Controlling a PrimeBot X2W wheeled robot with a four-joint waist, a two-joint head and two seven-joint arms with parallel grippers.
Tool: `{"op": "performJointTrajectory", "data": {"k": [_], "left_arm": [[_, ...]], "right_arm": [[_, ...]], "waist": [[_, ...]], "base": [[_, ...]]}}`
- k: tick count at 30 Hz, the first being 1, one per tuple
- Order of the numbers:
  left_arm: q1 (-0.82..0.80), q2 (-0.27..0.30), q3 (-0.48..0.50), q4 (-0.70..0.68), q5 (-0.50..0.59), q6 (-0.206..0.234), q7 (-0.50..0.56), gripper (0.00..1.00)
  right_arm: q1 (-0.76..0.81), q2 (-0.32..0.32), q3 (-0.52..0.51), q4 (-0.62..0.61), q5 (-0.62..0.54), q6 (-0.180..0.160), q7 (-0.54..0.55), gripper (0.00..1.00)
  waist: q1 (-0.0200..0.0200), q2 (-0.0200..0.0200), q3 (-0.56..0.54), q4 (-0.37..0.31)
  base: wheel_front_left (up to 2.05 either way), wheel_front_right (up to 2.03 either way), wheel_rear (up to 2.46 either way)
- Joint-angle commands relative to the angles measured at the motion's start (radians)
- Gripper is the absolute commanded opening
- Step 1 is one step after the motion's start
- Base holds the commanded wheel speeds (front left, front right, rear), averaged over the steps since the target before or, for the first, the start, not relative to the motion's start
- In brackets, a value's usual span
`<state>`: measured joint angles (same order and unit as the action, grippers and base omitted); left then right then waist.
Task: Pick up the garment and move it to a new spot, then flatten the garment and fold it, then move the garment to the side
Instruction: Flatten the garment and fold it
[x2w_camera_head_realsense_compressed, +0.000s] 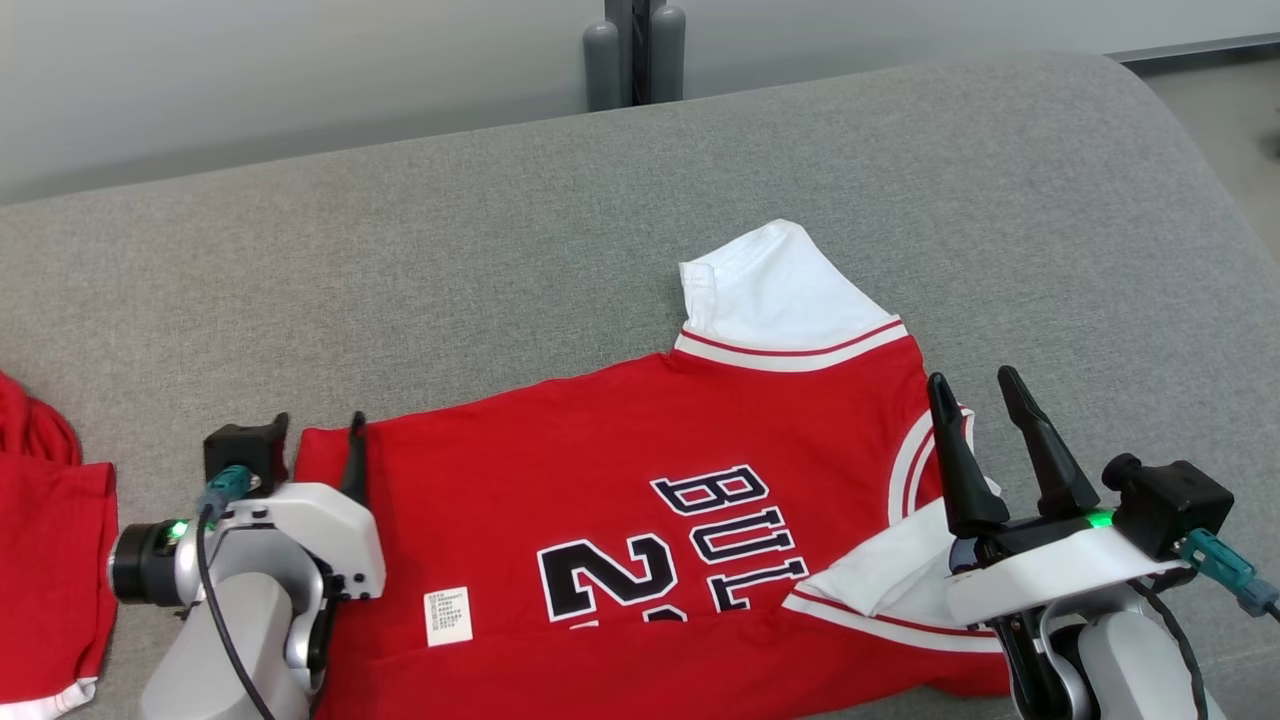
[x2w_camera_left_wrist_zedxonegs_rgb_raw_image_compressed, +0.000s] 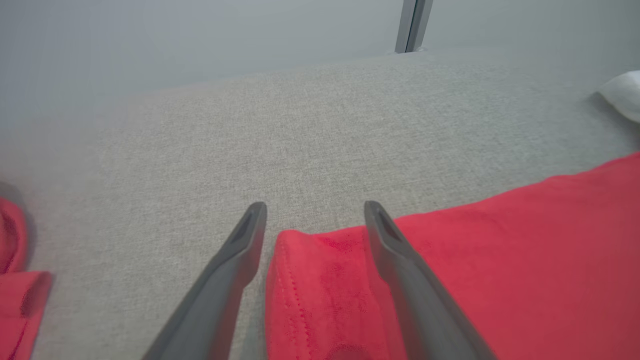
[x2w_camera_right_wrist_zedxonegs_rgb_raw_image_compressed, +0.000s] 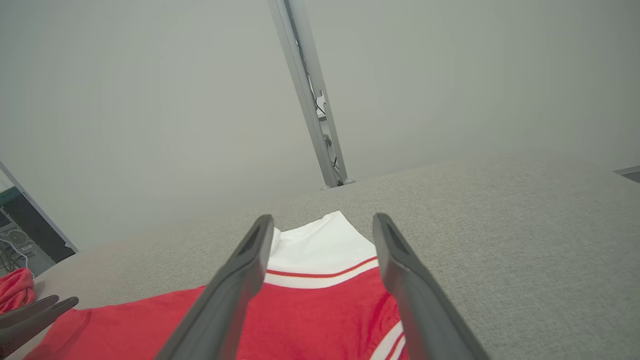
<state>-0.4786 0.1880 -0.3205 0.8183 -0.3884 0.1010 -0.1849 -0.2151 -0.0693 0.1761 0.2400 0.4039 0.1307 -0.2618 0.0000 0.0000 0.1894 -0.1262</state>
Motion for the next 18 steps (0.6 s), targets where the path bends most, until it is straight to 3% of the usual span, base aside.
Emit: {"op": "performJointTrajectory", "data": {"k": [1,13,14,15,16,17,18], "left_arm": [[0.001,0.013,0.009,0.005,-0.008,0.014,0.001,1.00],[0.014,0.031,0.002,0.034,-0.026,0.016,0.062,1.00],[0.014,0.030,0.002,0.035,-0.027,0.016,0.066,0.87],[0.014,0.029,0.002,0.035,-0.030,0.015,0.066,0.49],[0.014,0.030,0.002,0.034,-0.032,0.015,0.067,0.31],[0.013,0.030,0.001,0.033,-0.034,0.012,0.065,0.00],[0.012,0.031,0.001,0.031,-0.034,0.011,0.062,0.00]], "right_arm": [[-0.003,-0.003,0.002,0.002,0.001,0.000,-0.006,1.00],[0.009,-0.013,0.010,0.006,0.007,0.000,-0.006,1.00],[0.008,-0.013,0.011,0.006,0.008,0.000,-0.006,1.00],[0.007,-0.013,0.012,0.006,0.008,0.000,-0.006,1.00],[0.005,-0.013,0.012,0.006,0.009,0.000,-0.006,1.00],[0.004,-0.013,0.012,0.007,0.010,0.000,-0.006,1.00],[0.004,-0.014,0.010,0.006,0.010,0.000,-0.006,1.00]], "waist": [[0.0000,0.0000,-0.003,0.000],[0.0000,0.0000,-0.012,0.001],[0.0000,0.0000,-0.012,0.001],[0.0000,0.0000,-0.012,0.001],[0.0000,0.0000,-0.011,0.001],[0.0000,0.0000,-0.011,0.001],[0.0000,0.0000,-0.010,0.002]], "base": [[0.00,0.00,0.00],[0.00,0.00,0.00],[0.00,0.00,0.00],[0.00,0.00,0.00],[0.00,0.00,0.00],[0.00,0.00,0.00],[0.00,0.00,0.00]]}}
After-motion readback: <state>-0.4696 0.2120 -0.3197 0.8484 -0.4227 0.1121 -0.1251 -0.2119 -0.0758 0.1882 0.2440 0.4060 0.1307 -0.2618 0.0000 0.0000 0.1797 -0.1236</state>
